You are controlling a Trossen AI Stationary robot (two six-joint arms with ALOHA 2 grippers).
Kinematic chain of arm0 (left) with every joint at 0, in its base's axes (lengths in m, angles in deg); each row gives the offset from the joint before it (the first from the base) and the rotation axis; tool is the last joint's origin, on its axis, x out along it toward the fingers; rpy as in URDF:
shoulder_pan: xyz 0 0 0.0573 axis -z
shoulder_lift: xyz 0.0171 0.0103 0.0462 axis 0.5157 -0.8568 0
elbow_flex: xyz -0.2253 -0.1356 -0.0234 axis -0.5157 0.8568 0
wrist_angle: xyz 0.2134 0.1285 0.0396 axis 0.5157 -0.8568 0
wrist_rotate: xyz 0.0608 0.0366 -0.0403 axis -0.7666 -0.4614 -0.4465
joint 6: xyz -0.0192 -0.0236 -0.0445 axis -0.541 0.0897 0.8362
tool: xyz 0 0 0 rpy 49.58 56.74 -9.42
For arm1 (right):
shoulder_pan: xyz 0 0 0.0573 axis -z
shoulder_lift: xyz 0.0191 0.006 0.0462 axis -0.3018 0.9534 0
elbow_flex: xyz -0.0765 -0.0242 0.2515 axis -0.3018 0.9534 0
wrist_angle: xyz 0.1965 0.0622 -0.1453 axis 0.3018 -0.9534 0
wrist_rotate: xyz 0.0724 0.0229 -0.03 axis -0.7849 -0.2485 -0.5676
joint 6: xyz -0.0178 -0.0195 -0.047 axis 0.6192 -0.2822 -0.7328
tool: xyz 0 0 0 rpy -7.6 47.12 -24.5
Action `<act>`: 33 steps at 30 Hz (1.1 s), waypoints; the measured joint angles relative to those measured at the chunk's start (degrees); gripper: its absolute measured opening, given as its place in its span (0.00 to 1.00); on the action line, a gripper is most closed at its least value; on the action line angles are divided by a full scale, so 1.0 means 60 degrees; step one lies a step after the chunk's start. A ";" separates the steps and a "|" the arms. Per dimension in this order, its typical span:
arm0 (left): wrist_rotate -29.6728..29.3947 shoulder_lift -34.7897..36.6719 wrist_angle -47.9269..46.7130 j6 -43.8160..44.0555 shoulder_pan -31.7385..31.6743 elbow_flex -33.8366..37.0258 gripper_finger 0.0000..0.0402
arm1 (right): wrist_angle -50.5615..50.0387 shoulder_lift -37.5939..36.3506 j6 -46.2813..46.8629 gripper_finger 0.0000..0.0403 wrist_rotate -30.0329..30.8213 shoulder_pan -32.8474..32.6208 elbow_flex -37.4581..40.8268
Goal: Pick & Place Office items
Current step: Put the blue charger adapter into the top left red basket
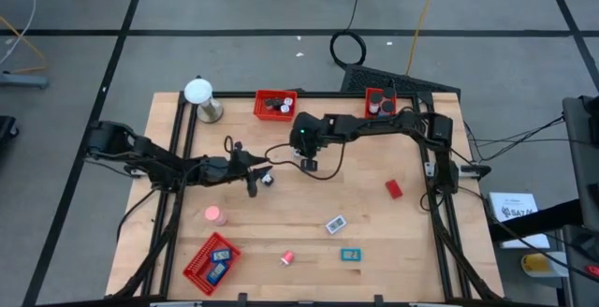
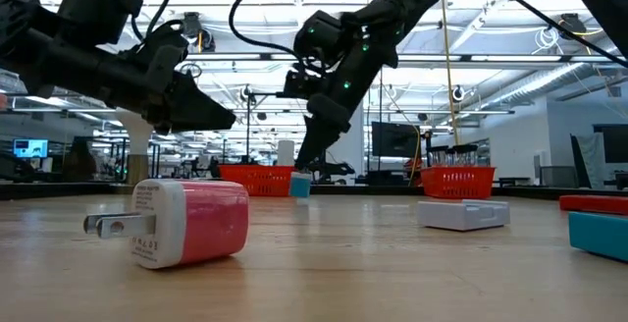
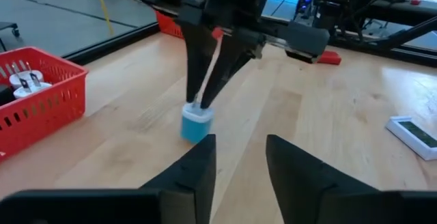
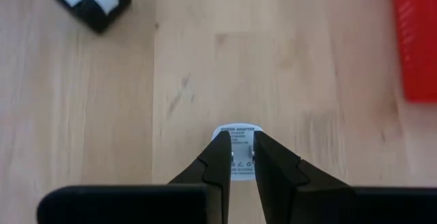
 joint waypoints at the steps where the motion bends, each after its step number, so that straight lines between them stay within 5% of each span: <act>1: 0.0000 0.0000 0.0000 0.0019 0.0000 0.0000 0.30 | -0.0064 0.0004 -0.0010 0.09 -0.0007 0.0001 0.0004; 25: -0.0040 0.0000 -0.0049 0.0820 -0.0029 -0.0146 0.28 | 0.0498 -0.0001 0.0083 0.32 -0.0202 -0.0017 0.0011; 33: -0.0040 0.0000 -0.0237 0.0820 -0.0219 -0.0766 0.28 | -0.0446 -0.1454 -0.0012 0.34 -0.0159 -0.0014 0.0077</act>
